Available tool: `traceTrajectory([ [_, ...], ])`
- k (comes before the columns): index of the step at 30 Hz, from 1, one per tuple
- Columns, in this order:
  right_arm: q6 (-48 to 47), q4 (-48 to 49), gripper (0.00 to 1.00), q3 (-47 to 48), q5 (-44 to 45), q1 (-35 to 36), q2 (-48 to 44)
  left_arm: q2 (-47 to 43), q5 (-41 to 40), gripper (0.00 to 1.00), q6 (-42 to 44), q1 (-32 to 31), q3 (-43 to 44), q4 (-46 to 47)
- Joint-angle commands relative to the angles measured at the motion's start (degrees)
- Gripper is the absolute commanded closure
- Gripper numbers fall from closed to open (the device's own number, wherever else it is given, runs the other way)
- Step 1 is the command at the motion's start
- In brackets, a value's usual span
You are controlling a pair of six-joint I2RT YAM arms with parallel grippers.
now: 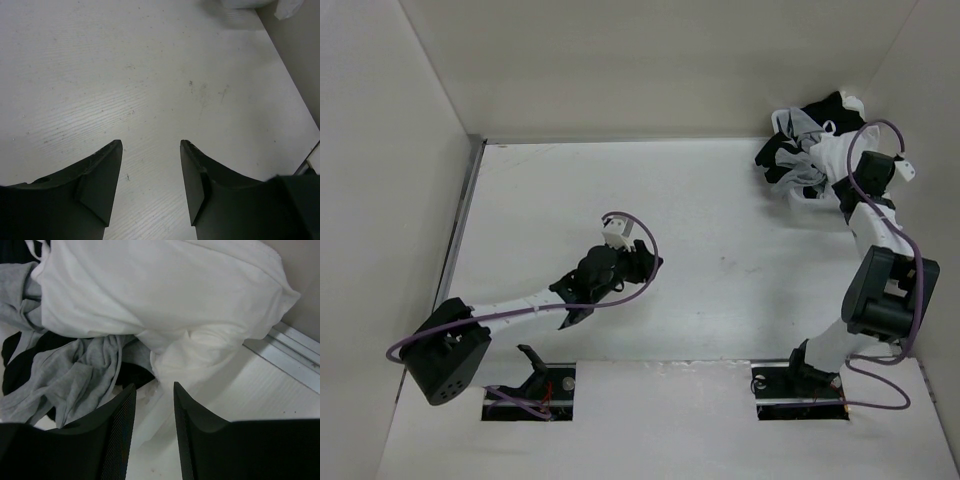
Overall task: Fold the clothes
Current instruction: Grab the tank top from the pile
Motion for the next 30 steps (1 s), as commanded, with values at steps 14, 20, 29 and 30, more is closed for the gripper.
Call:
traceTrajectory([
  [14,-4.0,-0.3,0.75,6.5,2.6,-1.2,7.0,0.0,0.7,0.51,-0.6,1.5,-1.6,5.9],
  [20,-3.4,-1.6,0.97,6.9,2.6,-1.2,7.0,-0.3,0.7,0.51,-0.6,1.5,-1.6,5.9],
  [29,-3.2,3.9,1.0,2.2,2.7,-0.5,-1.7,-0.7,0.9,0.51,-1.4,2.5,-2.0,5.9],
  [30,-3.9,3.5,0.96,2.6,2.6,-0.5,-1.7,-0.7,1.0,0.51,-1.4,2.5,-2.0,6.0],
])
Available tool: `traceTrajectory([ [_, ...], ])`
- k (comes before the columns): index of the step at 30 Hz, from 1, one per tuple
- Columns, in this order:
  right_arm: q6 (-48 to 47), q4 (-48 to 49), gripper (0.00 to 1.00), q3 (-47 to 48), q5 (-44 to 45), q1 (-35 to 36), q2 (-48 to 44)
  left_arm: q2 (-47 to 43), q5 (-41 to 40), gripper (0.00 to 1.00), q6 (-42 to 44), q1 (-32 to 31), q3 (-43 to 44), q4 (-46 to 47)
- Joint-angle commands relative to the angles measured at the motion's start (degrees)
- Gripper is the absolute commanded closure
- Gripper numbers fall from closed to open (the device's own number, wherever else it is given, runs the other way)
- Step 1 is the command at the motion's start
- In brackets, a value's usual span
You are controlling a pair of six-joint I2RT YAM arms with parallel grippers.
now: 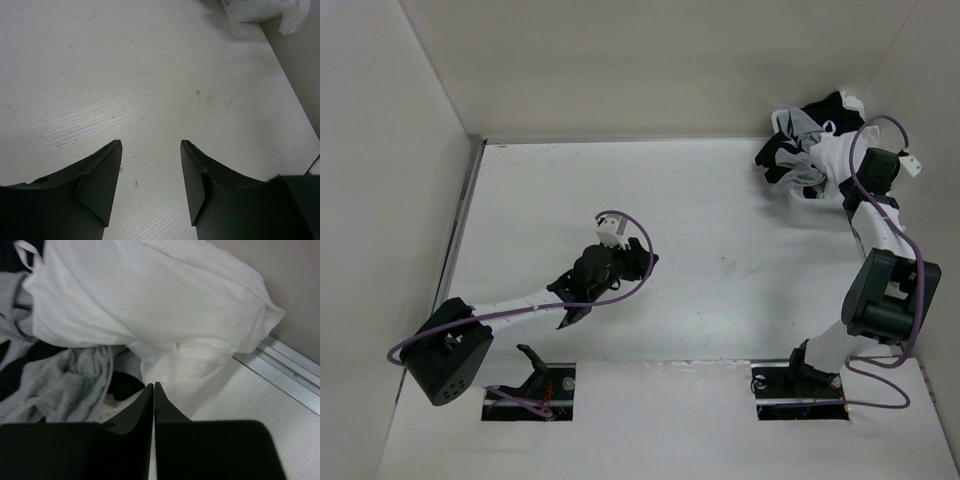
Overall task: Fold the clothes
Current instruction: Grab the tank top from the pile
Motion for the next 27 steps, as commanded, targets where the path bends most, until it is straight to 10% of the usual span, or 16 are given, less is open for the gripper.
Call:
traceTrajectory([
  [1,-1.5,4.0,0.89,1.0,1.0,0.6,-3.8,-0.9,0.8,0.51,-0.7,0.3,-0.6,3.2],
  [4,-2.9,3.2,0.69,1.7,0.1,0.0,-1.8,-1.0,0.8,0.51,-0.7,0.5,-0.6,3.2],
  [14,-4.3,0.1,0.57,4.2,-1.9,1.8,4.7,-0.9,1.3,0.51,-0.9,0.7,-0.8,3.4],
  [21,-3.8,0.0,0.92,3.4,-1.0,1.6,4.1,-0.6,1.4,0.51,-1.1,0.7,-0.8,3.5],
  [27,-2.8,0.3,1.0,3.0,-0.7,1.8,1.5,-0.6,1.4,0.51,-1.2,1.1,-0.9,3.5],
])
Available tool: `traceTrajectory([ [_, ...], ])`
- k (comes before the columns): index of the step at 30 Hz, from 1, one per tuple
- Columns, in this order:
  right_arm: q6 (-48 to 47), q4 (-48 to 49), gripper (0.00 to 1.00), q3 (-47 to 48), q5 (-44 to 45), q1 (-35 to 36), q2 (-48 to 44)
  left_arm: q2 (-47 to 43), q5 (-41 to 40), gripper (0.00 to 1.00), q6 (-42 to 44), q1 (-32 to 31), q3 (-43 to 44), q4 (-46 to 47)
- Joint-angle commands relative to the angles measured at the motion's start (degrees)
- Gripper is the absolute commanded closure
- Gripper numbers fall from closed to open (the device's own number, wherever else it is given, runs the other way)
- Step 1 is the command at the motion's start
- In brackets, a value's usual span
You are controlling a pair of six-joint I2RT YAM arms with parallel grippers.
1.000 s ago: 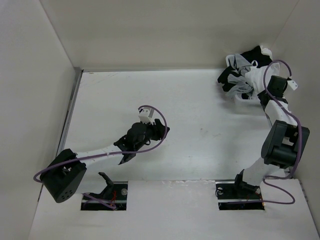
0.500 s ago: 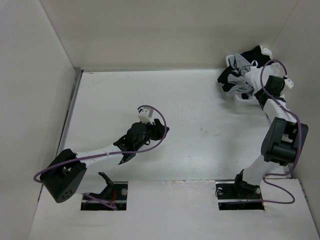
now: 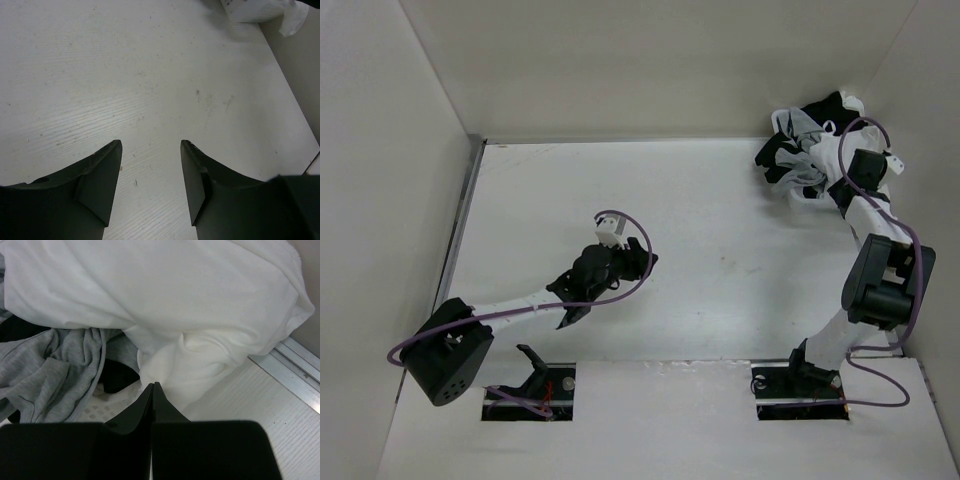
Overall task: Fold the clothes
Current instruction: Grab the tank top from the pile, then move the tank top to the center of the board
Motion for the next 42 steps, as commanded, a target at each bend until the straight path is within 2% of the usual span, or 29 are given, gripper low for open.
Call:
traceTrajectory([
  [1,1.4,1.3,1.0,0.6,0.9,0.3,-3.9,-0.6,0.9,0.51,-0.6,0.7,-0.6,3.3],
  [7,3.2,6.7,1.0,-4.5,0.6,2.5,-15.2,-0.4,1.0,0.51,-0.9,1.0,-0.8,3.8],
  [13,4.8,6.3,1.0,-7.7,0.0,7.0,-31.0,-0.6,1.1,0.51,-1.2,1.7,-0.9,3.8],
  [17,4.1,3.2,1.0,-4.5,0.2,16.6,-41.9,-1.5,0.6,0.52,-2.1,3.0,-1.4,3.8],
  [21,2.4,0.4,1.0,4.2,0.6,29.5,-46.0,-4.5,-0.2,0.52,-3.4,5.2,-2.1,3.2],
  [27,-0.9,-0.2,1.0,15.7,-0.1,48.8,-40.8,-13.5,-2.2,0.52,-6.0,10.8,-3.0,-2.6],
  [31,1.2,3.6,1.0,10.8,-2.5,53.7,-36.4,-20.9,-2.1,0.52,-9.0,16.6,-4.6,-7.7],
  [34,7.1,12.0,1.0,-0.6,-6.6,52.7,-33.0,-24.6,-1.4,0.52,-9.8,20.2,-5.6,-10.9],
  [36,11.5,17.5,0.99,-5.9,-11.9,49.6,-27.6,-25.3,-1.8,0.52,-10.2,21.0,-5.9,-12.7],
  [39,14.7,24.0,0.98,-8.0,-17.0,43.7,-15.8,-22.8,-2.3,0.53,-10.3,21.7,-5.8,-13.2],
  [42,14.6,24.6,0.94,-5.9,-16.6,37.8,-8.6,-19.7,-1.7,0.53,-10.7,22.2,-4.9,-13.2],
])
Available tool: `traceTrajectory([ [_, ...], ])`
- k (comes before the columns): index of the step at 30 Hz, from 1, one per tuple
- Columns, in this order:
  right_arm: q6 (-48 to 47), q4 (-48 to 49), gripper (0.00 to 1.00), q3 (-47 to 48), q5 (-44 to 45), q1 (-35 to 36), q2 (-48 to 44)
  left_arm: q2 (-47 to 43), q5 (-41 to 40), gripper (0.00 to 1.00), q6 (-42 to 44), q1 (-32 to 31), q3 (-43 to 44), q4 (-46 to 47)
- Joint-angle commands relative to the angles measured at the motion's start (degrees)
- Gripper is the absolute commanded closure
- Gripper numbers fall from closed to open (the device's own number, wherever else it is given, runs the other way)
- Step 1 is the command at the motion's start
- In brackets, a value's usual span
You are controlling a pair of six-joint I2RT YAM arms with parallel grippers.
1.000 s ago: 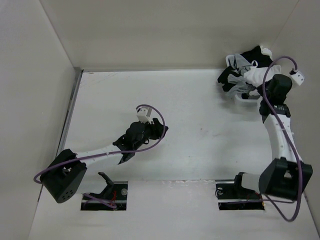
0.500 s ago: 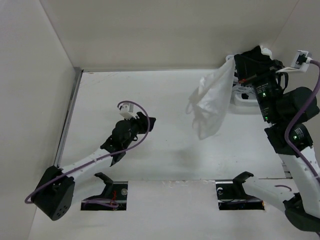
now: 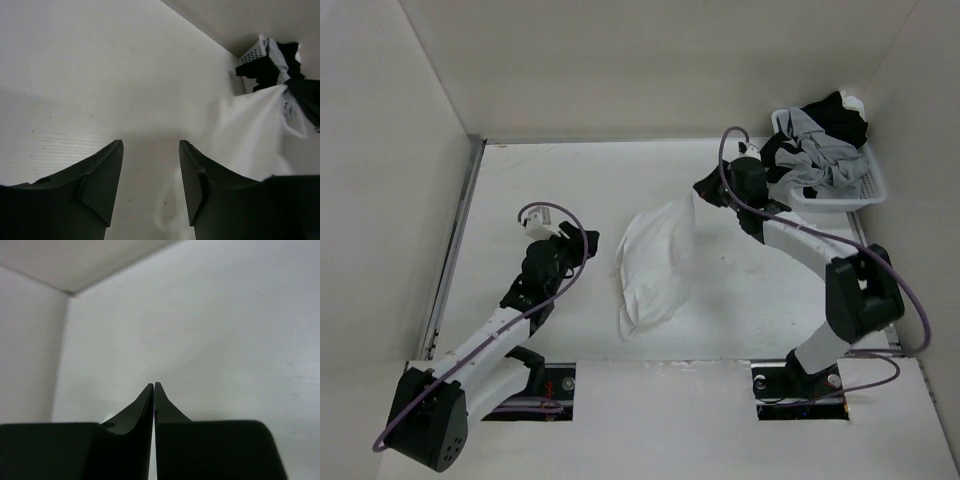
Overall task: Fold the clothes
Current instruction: Move the tank top to the center of the board, then flatten the tank top out
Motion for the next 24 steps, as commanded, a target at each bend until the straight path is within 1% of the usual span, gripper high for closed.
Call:
traceTrajectory([
  [1,2.7,7.3,0.87,2.0,-1.7,-6.8,2.2,2.9,0.3,0.53,-1.1,0.5,0.3,-0.8],
  [3,2.5,5.4,0.72,2.4,-0.9,-8.2,2.0,4.9,0.3,0.54,-0.9,0.0,0.7,-0.8],
  [4,1.4,4.4,0.66,2.3,-0.4,-8.4,1.2,6.0,0.3,0.54,-0.7,-0.1,1.0,-0.7],
  [6,-2.6,2.2,0.6,0.7,0.3,-5.7,-0.9,8.9,0.7,0.55,-0.4,-0.7,1.9,-0.2],
  [7,-4.3,1.0,0.59,-0.9,0.8,-3.8,-2.4,10.4,1.3,0.56,-0.2,-1.0,2.3,0.1],
  [8,-5.8,-0.1,0.62,-2.8,0.9,-1.7,-3.9,12.2,2.1,0.58,0.1,-1.6,2.9,0.5],
  [9,-7.3,-0.9,0.7,-5.0,0.7,0.7,-5.3,13.8,2.8,0.59,0.5,-2.2,3.5,1.0],
  [11,-8.1,-2.5,0.92,-9.9,0.1,5.6,-8.0,17.1,2.9,0.6,1.2,-3.1,4.5,1.3],
  [12,-8.0,-3.1,0.97,-12.1,-0.3,8.6,-8.9,18.8,2.5,0.6,1.4,-3.4,5.2,1.3],
  [13,-7.5,-3.5,0.98,-14.3,-0.9,11.9,-9.5,20.8,2.0,0.6,1.5,-3.3,5.9,1.4],
  [15,-6.5,-3.2,0.97,-17.7,-0.3,18.8,-9.9,24.6,0.2,0.6,1.9,-2.9,7.4,1.8],
  [19,-4.3,-1.2,0.88,-20.2,3.0,30.1,-7.7,30.0,-3.6,0.59,2.1,-2.0,10.0,1.6],
  [21,-4.4,-0.6,0.83,-20.2,4.0,33.4,-6.4,32.1,-5.4,0.59,2.2,-2.0,11.4,1.7],
  [24,-3.9,2.6,0.74,-20.4,4.1,36.1,-5.0,36.3,-6.5,0.58,2.7,-2.3,13.9,1.7],
])
